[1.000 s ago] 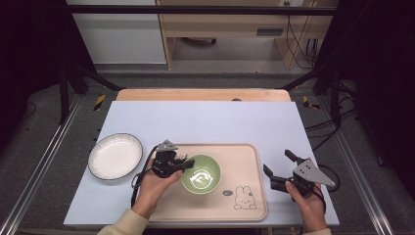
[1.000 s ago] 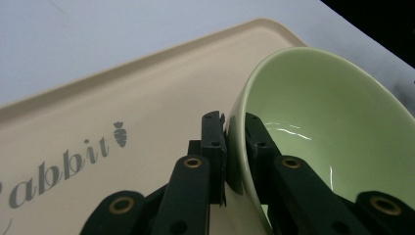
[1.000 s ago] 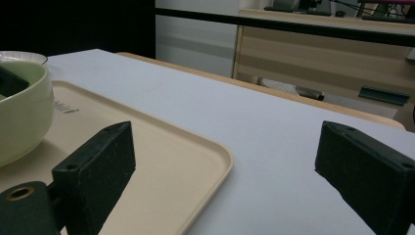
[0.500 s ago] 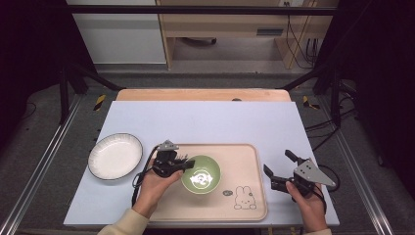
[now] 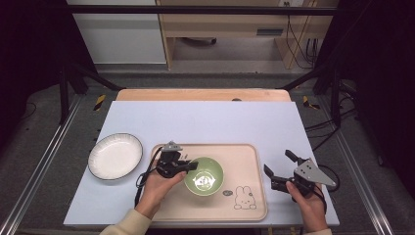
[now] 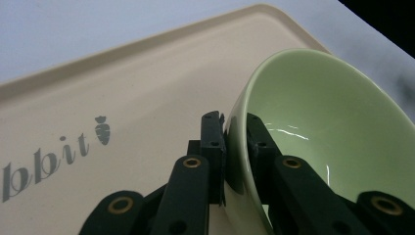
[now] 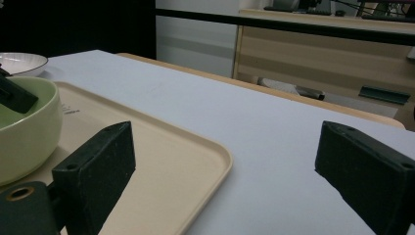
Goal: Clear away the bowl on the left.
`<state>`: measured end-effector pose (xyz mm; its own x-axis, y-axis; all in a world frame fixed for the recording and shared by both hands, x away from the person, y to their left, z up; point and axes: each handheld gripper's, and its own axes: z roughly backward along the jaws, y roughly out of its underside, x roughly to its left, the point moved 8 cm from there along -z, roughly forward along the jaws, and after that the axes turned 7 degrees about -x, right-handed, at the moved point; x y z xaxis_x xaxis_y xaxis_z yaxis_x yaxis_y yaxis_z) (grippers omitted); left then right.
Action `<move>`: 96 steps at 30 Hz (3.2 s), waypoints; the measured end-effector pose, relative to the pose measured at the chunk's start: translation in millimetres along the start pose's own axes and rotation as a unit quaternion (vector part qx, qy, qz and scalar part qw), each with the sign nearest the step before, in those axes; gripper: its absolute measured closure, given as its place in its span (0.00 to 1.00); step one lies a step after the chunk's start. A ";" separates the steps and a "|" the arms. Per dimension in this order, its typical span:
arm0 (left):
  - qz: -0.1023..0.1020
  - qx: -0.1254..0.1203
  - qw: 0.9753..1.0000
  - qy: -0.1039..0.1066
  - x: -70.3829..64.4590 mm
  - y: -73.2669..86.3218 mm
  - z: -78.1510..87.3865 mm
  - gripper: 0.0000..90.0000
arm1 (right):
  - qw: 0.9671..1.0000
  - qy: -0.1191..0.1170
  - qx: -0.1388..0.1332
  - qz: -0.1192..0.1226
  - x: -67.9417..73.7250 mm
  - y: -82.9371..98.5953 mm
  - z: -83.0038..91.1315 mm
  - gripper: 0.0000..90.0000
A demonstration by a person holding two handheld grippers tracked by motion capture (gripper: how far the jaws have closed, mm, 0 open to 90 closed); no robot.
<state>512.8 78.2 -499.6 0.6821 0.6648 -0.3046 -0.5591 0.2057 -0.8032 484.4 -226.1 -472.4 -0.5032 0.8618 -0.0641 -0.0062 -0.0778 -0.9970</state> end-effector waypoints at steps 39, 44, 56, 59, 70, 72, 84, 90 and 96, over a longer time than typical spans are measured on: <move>0.008 0.015 1.000 0.003 4.7 4.9 -5.4 0.91 | 1.000 -0.005 0.005 0.000 3.2 2.1 -1.7 0.09; -0.002 0.017 1.000 -0.001 4.9 4.1 -6.5 0.91 | 1.000 -0.004 0.007 0.000 2.9 3.0 0.1 0.09; -0.018 0.011 1.000 -0.010 5.8 2.5 -7.8 0.91 | 1.000 0.001 0.005 -0.004 -0.5 3.1 4.4 0.09; -0.016 0.008 1.000 -0.010 6.4 2.4 -7.7 0.90 | 1.000 -0.001 0.006 -0.002 0.3 3.1 4.1 0.09; -0.037 -0.005 0.999 -0.028 6.1 0.0 -7.2 0.63 | 1.000 -0.010 0.010 0.001 3.9 4.6 3.1 0.08; -0.042 -0.008 0.999 -0.033 4.8 -0.7 -6.3 0.57 | 1.000 -0.011 0.010 0.000 3.7 4.2 2.7 0.08; -0.069 -0.065 0.995 -0.013 -2.0 -15.3 12.4 0.34 | 1.000 -0.005 0.003 0.000 2.4 2.5 3.1 0.07; -0.102 -0.097 0.990 -0.002 -3.4 -22.1 18.1 0.22 | 1.000 -0.010 -0.012 -0.001 4.0 -2.5 4.4 0.06; -0.119 -0.131 0.984 0.008 -6.6 -30.5 27.3 0.17 | 1.000 -0.017 -0.009 0.004 8.6 -1.8 1.6 0.06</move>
<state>512.5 87.2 -459.2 0.7870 0.6091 -0.0982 -0.2430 0.1597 -0.9568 478.7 -219.4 -471.1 -0.5323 0.8436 -0.0714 0.0133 -0.0759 -0.9970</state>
